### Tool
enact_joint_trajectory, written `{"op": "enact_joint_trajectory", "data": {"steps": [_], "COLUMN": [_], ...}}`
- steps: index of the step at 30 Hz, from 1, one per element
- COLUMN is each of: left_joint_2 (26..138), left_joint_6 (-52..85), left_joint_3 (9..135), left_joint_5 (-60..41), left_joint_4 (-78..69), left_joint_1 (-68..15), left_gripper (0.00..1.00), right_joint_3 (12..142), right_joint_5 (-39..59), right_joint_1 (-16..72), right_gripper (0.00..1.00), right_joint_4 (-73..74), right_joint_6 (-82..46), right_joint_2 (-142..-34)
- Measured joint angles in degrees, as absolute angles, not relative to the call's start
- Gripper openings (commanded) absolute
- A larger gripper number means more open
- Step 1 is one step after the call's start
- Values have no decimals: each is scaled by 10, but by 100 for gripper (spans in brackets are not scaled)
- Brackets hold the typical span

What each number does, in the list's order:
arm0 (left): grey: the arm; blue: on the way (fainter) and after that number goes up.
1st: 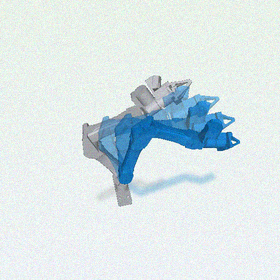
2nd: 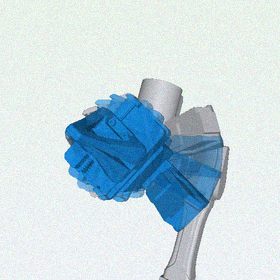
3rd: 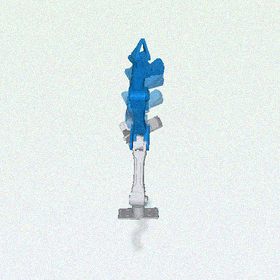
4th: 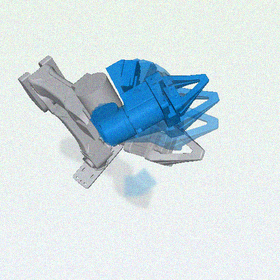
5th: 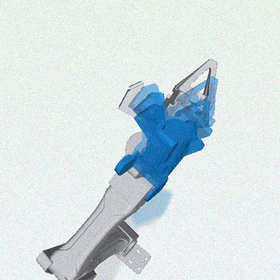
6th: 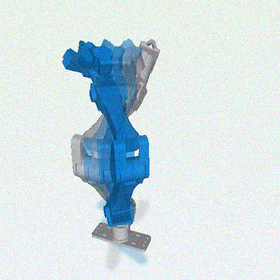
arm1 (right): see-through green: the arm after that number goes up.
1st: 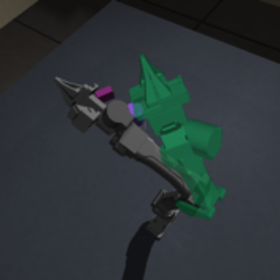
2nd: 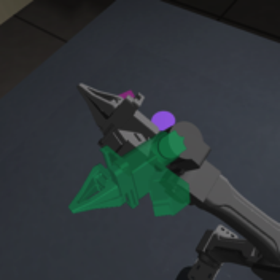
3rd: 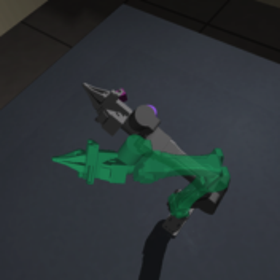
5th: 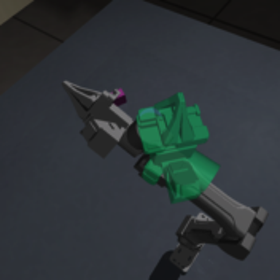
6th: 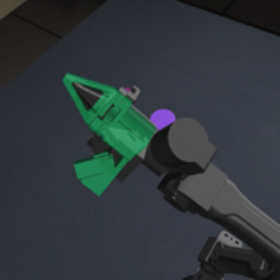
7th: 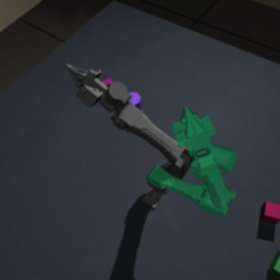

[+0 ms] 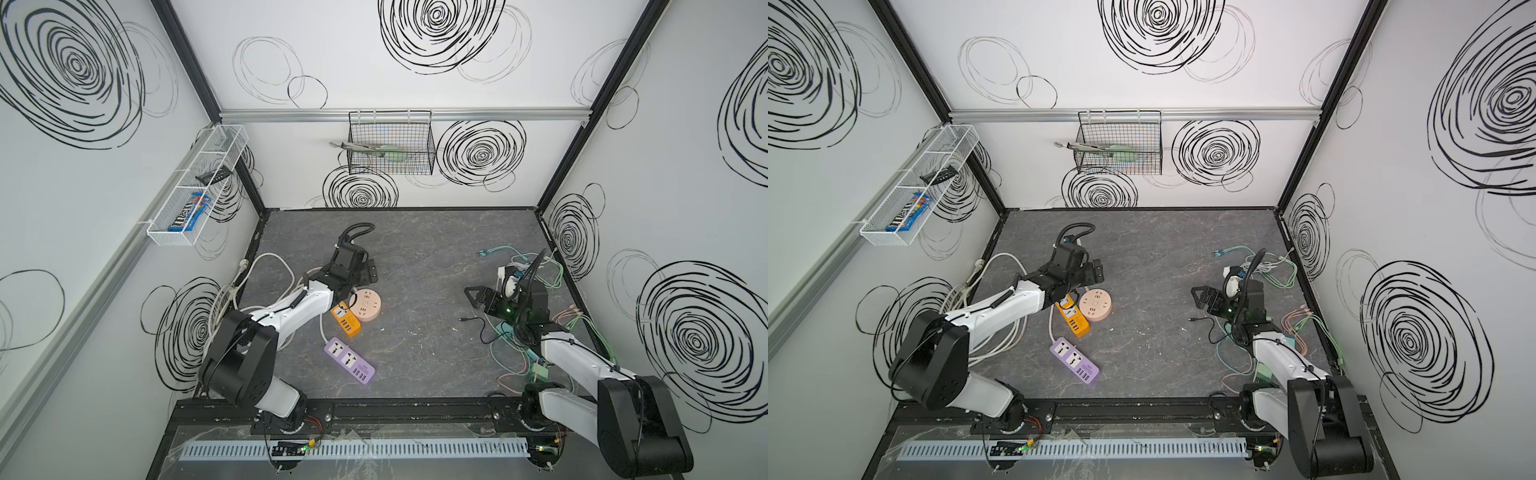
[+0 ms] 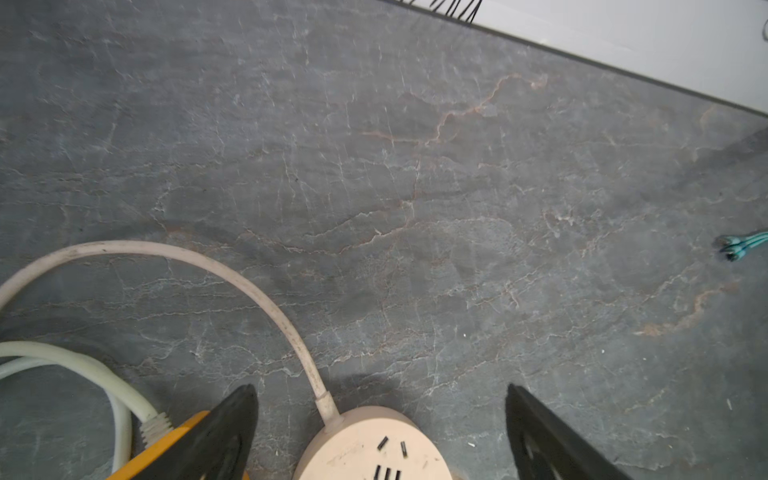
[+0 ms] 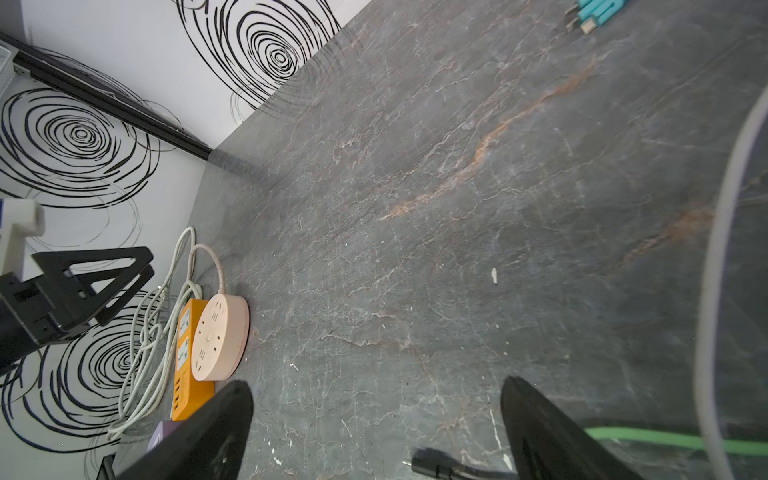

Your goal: Insert the plug

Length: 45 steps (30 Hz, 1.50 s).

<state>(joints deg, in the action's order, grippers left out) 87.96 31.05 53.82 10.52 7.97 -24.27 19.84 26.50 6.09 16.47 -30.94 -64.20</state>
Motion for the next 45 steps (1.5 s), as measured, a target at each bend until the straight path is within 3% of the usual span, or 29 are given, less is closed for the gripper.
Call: {"op": "enact_joint_trajectory", "data": {"steps": [9, 30, 45], "left_joint_2": [962, 1000, 1074], "left_joint_6": [318, 352, 425], "left_joint_3": [588, 571, 657], "left_joint_5": [98, 23, -82], "left_joint_4": [139, 174, 146], "left_joint_1": [-236, -270, -382], "left_gripper": [96, 96, 96], "right_joint_3": [265, 338, 352], "right_joint_5": [240, 220, 218], "right_joint_1": [107, 142, 143], "right_gripper": [97, 97, 97], "right_joint_4": [145, 71, 79], "right_joint_6": [-300, -274, -279], "right_joint_2": [-694, -717, -771]}}
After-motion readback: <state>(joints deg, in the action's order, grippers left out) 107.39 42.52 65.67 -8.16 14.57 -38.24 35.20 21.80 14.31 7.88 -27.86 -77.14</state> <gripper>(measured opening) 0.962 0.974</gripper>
